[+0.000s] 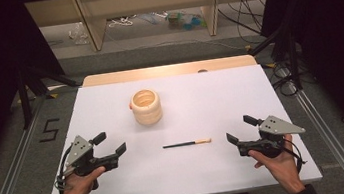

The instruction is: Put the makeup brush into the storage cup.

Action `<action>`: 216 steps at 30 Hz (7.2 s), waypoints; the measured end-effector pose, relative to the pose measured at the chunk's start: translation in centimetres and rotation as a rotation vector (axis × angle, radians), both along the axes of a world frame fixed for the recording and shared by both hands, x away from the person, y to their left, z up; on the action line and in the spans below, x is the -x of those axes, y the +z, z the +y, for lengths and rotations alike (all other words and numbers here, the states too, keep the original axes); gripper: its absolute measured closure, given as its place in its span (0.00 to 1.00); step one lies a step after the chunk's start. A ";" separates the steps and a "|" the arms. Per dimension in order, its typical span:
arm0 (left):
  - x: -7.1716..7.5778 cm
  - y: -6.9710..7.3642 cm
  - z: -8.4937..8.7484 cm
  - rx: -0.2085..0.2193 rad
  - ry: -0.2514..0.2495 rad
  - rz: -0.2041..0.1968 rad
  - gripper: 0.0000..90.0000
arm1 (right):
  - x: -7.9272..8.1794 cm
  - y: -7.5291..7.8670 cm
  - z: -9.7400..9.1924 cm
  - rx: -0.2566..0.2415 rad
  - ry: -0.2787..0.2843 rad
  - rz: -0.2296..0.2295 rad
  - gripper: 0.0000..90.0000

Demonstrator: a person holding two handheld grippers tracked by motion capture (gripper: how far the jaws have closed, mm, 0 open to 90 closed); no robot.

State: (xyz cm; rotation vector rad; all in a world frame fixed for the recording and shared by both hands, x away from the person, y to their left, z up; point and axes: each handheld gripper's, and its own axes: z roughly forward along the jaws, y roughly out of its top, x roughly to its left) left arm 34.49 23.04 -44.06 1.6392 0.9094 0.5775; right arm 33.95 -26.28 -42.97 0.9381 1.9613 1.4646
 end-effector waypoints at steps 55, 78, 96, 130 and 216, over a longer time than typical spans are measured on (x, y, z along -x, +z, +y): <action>-0.3 -0.3 -0.1 -0.009 0.000 0.028 0.17 | -5.4 3.4 6.5 0.513 0.308 0.248 0.19; -0.3 -0.3 -0.1 -0.012 -0.001 0.026 0.17 | -8.0 2.2 12.2 0.688 0.485 0.323 0.23; -0.3 -0.2 -0.2 -0.017 -0.017 0.013 0.17 | -8.9 1.2 14.6 0.751 0.537 0.386 0.25; -0.4 -0.1 -0.2 -0.004 -0.014 0.016 0.17 | -10.9 -1.5 16.6 0.844 0.612 0.479 0.34; -0.3 0.1 -0.1 0.000 -0.021 0.013 0.17 | -11.8 -2.6 18.5 0.984 0.659 0.545 0.92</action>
